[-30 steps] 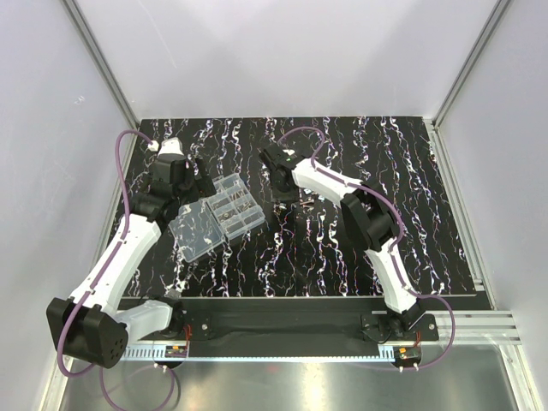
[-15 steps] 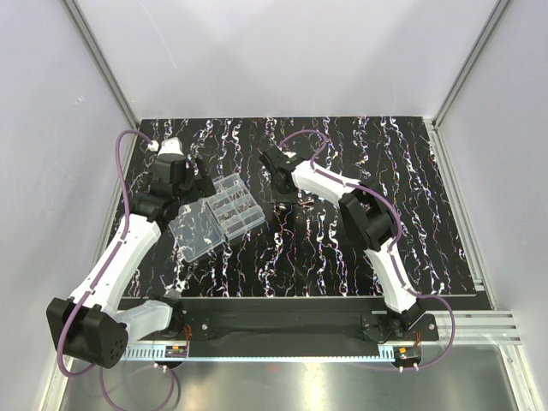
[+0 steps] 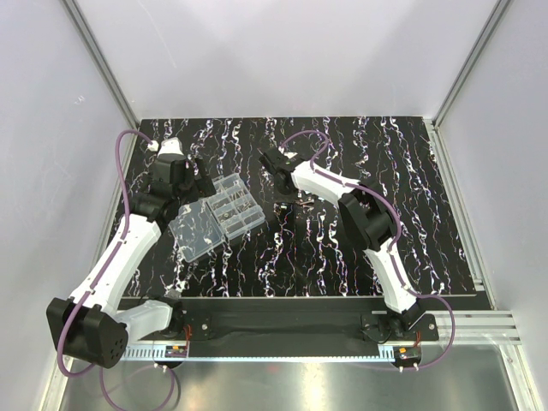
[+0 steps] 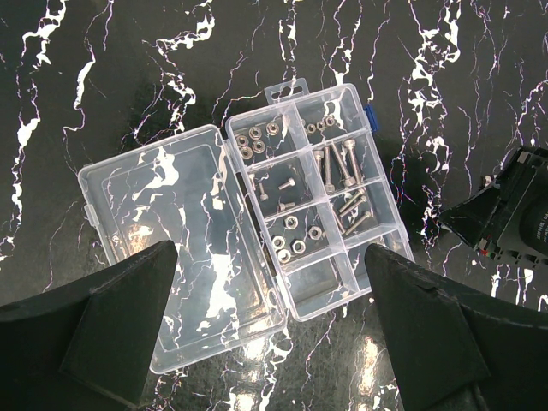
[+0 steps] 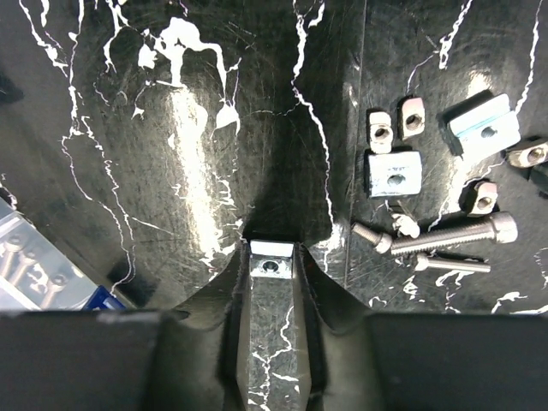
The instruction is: Sort the screws and nuts into containers
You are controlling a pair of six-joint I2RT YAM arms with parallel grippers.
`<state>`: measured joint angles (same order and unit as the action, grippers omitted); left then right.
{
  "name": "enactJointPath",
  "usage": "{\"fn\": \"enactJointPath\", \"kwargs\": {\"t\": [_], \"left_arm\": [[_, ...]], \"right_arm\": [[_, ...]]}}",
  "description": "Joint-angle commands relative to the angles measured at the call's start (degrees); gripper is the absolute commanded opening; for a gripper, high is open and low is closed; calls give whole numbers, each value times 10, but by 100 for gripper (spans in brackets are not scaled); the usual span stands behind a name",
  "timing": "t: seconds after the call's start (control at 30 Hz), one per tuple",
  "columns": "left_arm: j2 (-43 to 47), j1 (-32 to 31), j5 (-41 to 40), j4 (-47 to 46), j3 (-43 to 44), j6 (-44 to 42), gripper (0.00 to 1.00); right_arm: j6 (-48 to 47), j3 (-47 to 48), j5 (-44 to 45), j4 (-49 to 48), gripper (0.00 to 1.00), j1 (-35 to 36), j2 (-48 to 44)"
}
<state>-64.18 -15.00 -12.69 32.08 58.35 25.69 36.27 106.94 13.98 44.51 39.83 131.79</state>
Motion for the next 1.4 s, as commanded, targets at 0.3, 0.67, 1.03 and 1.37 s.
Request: {"fn": "enactJointPath", "kwargs": {"t": [0.3, 0.67, 1.03, 1.37], "left_arm": [[8, 3, -6, -15, -5, -7, 99], [8, 4, -19, -10, -2, -10, 99], [10, 9, -20, -9, -2, -8, 99], [20, 9, -15, -7, -2, -6, 99]], "right_arm": [[-55, 37, -4, 2, 6, 2, -41], [-132, 173, -73, -9, 7, 40, -6], [-149, 138, -126, -26, 5, 66, -45], [-160, 93, -159, -57, 5, 122, -54]]}}
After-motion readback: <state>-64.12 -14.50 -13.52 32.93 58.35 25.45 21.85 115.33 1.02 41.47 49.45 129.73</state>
